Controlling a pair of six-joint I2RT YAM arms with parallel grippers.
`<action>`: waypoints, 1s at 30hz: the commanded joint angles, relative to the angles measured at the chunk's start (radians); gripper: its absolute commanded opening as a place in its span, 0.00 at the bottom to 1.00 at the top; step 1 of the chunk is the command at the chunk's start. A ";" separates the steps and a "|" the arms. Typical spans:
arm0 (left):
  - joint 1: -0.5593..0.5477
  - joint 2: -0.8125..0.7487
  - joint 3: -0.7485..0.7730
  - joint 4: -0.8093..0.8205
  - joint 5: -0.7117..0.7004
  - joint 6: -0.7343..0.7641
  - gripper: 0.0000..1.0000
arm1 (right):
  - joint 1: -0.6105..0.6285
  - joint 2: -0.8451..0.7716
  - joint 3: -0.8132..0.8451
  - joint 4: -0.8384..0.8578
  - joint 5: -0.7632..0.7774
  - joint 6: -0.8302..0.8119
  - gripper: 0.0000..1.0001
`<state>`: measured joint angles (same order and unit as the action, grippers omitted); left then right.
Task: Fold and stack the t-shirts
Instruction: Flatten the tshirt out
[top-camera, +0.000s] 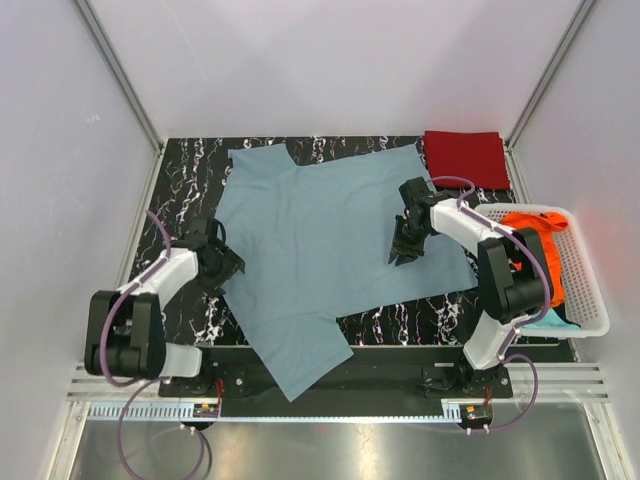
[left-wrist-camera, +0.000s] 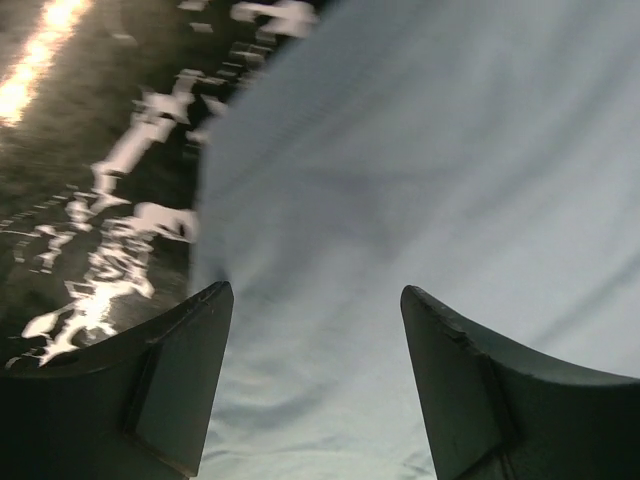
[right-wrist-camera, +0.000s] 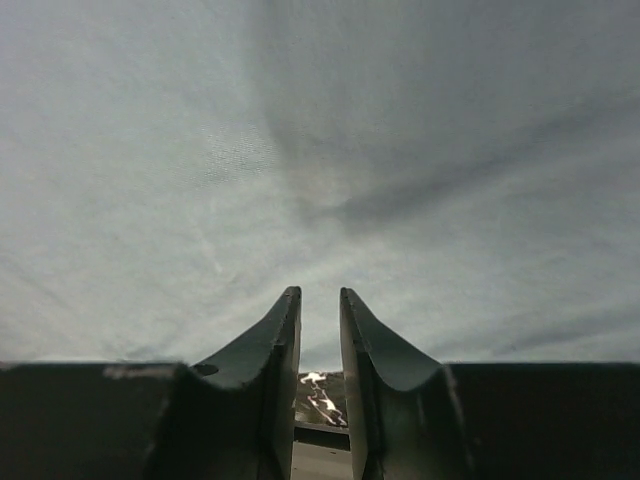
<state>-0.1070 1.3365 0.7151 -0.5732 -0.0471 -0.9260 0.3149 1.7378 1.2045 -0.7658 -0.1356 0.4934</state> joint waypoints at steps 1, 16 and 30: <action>0.070 0.052 -0.016 0.003 0.090 -0.019 0.74 | 0.016 0.037 -0.036 0.069 -0.067 0.037 0.28; 0.306 0.167 0.153 -0.142 0.018 0.104 0.78 | 0.124 0.066 -0.094 0.134 -0.176 0.126 0.32; 0.218 -0.226 -0.006 -0.254 0.029 0.003 0.72 | -0.002 -0.082 -0.014 -0.029 -0.165 0.057 0.38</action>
<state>0.1761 1.2263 0.7887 -0.7696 -0.0181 -0.8471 0.3859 1.7447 1.1904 -0.7456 -0.2829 0.5751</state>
